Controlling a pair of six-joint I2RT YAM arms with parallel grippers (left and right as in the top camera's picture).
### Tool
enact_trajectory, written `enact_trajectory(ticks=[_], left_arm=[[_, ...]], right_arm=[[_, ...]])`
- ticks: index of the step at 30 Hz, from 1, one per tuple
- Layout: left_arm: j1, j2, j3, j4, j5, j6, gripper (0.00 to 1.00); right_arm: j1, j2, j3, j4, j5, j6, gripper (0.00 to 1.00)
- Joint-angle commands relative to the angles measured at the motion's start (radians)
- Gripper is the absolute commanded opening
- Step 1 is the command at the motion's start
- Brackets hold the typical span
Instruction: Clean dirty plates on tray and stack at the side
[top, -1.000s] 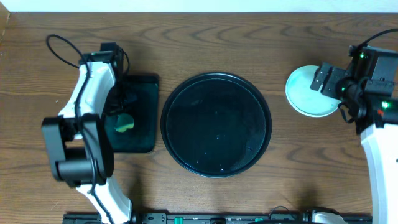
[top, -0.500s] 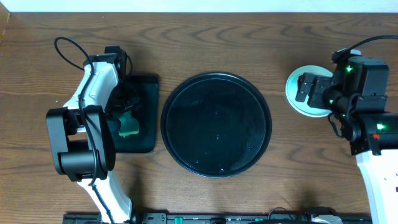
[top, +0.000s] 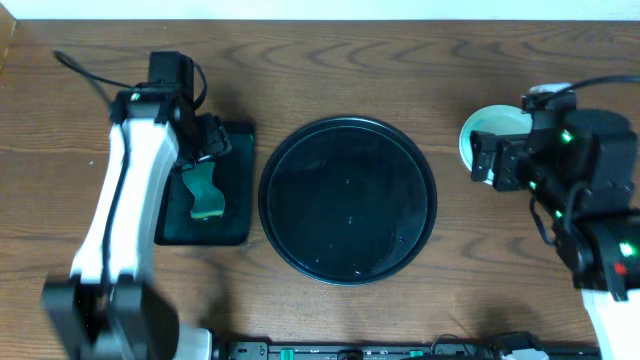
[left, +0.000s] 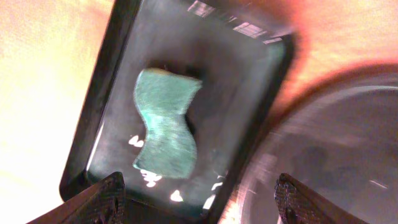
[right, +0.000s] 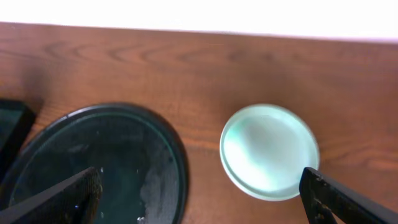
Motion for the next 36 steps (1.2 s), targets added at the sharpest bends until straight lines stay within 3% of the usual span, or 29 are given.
enact_trajectory(ticks=[1, 6, 17, 31, 36], left_arm=[[-0.051, -0.184, 0.028, -0.008, 0.004, 0.043, 0.78], [-0.101, -0.425, 0.028, -0.012, 0.004, 0.056, 0.78], [-0.105, -0.78, 0.028, -0.081, 0.004, 0.057, 0.79], [-0.105, -0.849, 0.027, -0.095, 0.005, 0.056, 0.83], [-0.105, -0.849, 0.027, -0.175, 0.004, 0.056, 0.83]], right_arm=[[0.01, -0.061, 0.041, 0.002, -0.005, -0.102, 0.99], [0.01, -0.143, 0.042, -0.003, -0.003, -0.208, 0.99], [0.01, -0.186, 0.041, -0.026, 0.042, -0.214, 0.99], [0.01, -0.183, 0.04, -0.219, 0.029, -0.213, 0.99], [0.01, -0.183, 0.04, -0.239, 0.029, -0.213, 0.99]])
